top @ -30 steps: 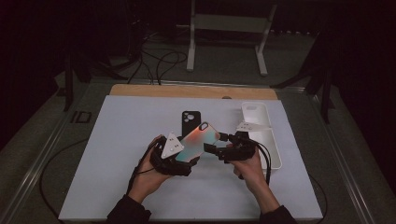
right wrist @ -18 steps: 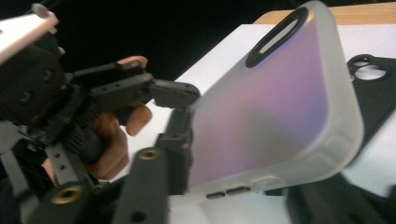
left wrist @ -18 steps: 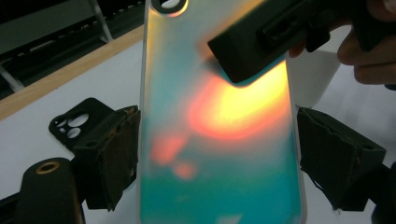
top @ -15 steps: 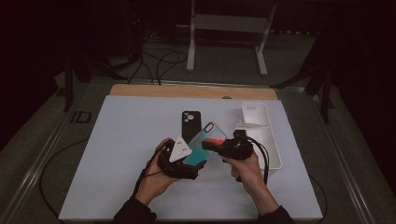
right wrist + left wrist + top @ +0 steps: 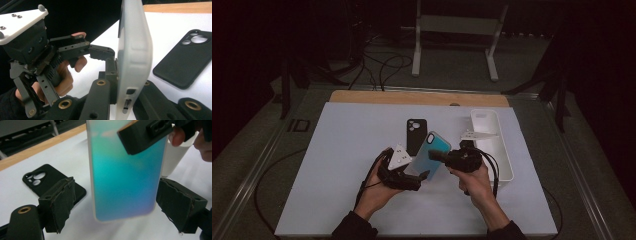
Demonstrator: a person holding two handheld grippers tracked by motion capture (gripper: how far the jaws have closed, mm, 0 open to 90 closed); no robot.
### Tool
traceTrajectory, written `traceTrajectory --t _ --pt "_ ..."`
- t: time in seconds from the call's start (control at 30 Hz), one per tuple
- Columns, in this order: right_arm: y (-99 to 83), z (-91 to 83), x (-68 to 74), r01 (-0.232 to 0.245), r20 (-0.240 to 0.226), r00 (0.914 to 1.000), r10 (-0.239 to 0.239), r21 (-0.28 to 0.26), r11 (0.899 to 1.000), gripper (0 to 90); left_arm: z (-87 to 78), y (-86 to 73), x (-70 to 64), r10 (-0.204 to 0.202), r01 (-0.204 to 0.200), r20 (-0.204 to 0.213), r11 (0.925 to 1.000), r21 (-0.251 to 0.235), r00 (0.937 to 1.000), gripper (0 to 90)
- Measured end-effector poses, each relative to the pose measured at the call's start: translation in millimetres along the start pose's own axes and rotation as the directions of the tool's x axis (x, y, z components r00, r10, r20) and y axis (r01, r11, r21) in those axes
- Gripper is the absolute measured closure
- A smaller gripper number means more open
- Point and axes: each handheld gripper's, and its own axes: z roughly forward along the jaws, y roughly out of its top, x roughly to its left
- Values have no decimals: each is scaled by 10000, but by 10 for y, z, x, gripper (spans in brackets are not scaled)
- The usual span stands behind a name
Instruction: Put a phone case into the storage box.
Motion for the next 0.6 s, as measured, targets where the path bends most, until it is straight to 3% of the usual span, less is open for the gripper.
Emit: traceTrajectory --t 0.1,0.3,0.5,0.6 --pt "9 -11 7 167 91 9998 -167 38 9999 869 -15 -8 15 -55 55 104 10000 11 9999 162" --pt "25 -58 11 632 203 9978 -633 53 9980 868 -48 -37 76 -275 272 706 9996 60 9971 156" --pt "39 -117 11 917 -56 9958 -917 8 9958 867 -61 -60 113 -364 358 988 9993 81 9944 157" --pt "51 -162 23 1213 -332 9920 -1214 -48 9926 867 -72 -71 144 -523 527 1310 9986 7 9900 160"
